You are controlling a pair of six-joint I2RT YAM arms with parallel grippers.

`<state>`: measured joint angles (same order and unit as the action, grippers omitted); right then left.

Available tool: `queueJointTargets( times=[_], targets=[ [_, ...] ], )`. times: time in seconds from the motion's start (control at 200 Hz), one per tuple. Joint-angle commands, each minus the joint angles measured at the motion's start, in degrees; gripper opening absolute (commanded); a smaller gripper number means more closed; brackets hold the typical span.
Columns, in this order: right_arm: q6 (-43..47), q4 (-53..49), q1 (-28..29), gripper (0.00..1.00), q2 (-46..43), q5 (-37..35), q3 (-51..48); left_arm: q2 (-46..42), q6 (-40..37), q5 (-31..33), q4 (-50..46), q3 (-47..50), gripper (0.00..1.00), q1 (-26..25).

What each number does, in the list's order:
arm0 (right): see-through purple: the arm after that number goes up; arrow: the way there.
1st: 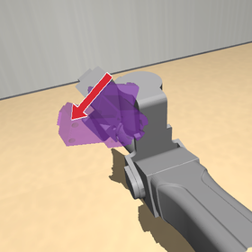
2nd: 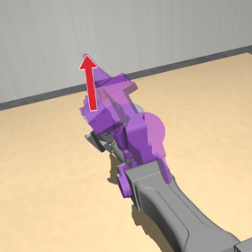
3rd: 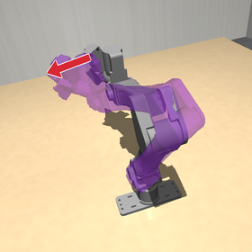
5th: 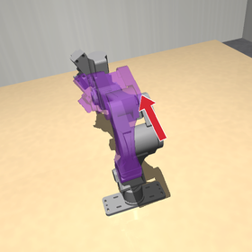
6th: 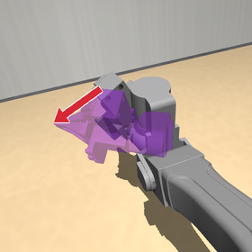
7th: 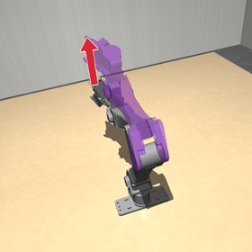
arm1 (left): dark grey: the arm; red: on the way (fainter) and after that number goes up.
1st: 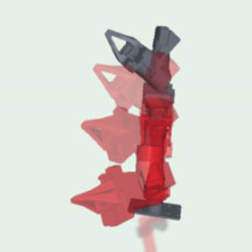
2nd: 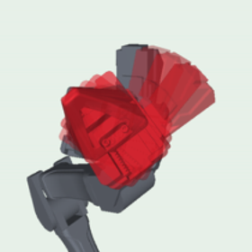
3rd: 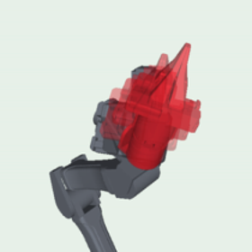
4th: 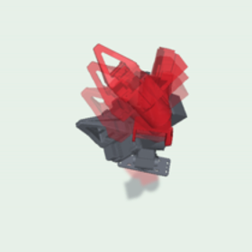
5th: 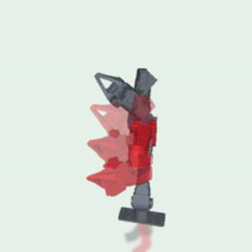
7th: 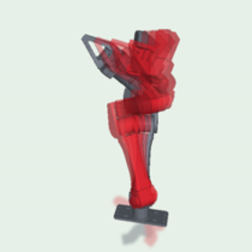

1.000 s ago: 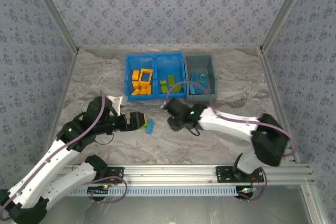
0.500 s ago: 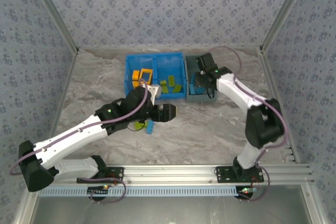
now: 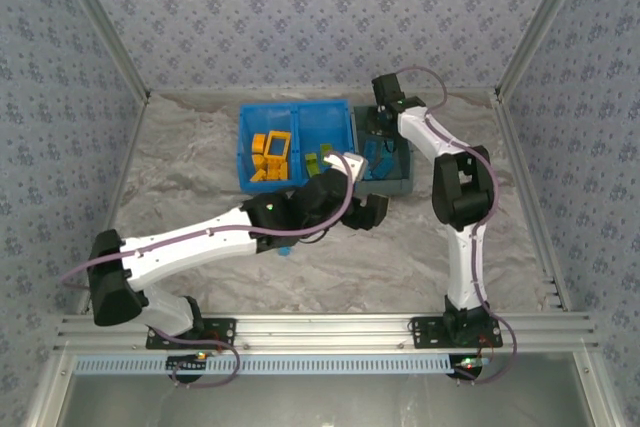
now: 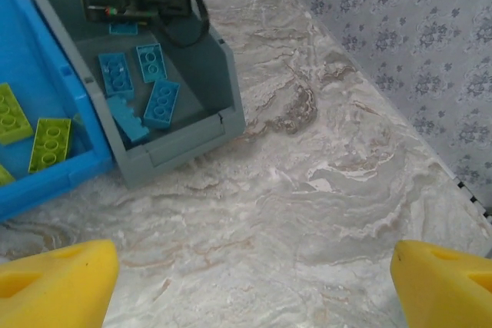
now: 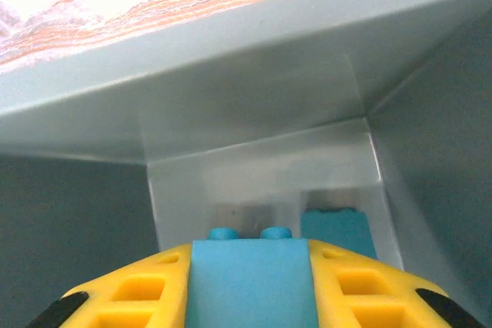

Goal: Sort the legos into containers by color

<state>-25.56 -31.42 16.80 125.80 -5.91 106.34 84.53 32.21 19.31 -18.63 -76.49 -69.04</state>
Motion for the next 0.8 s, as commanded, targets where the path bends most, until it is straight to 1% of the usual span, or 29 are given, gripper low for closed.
queueJointTargets(
  times=[0.0, 0.06, 0.195, 0.295, 0.435, 0.53, 0.58, 0.675, 0.794],
  targets=[
    [-1.4, -2.8, -0.5, 0.32, 3.1, 1.9, 3.9, 3.5, -4.6, 5.4, -2.7, -6.3, 0.92, -1.7],
    [-1.5, -2.7, -0.7, 0.34, 3.8, 2.3, 4.6, 5.3, -5.4, 6.0, -4.4, -8.8, 0.92, -2.3],
    [-0.8, -5.2, -0.7, 0.52, 3.4, 3.1, 5.5, 5.5, -5.3, 5.9, -5.3, -10.3, 0.92, -2.3],
    [-0.4, -4.7, -0.5, 0.57, 0.4, 3.4, 3.8, 4.6, -5.2, 6.0, -6.0, -10.3, 0.92, -2.3],
    [0.0, -3.7, 0.1, 0.57, -6.2, 3.1, 0.6, 2.5, -3.1, 8.3, -9.1, -9.5, 0.91, -2.3],
    [0.3, -3.3, 1.1, 0.57, -12.7, 1.7, -2.6, -0.4, 1.2, 11.8, -13.6, -7.2, 0.91, -2.1],
    [0.3, -1.1, 1.7, 0.56, -16.7, 0.8, -5.1, -2.7, 3.9, 12.9, -16.0, -5.0, 0.91, -1.6],
    [0.5, 1.0, 3.6, 0.56, -25.8, -1.2, -12.2, -7.2, 11.0, 13.5, -22.3, -0.5, 0.9, 0.5],
    [0.5, 3.9, 7.6, 0.55, -38.5, -4.3, -23.8, -13.7, 17.9, 11.2, -28.8, 6.8, 0.87, 4.9]
  ],
)
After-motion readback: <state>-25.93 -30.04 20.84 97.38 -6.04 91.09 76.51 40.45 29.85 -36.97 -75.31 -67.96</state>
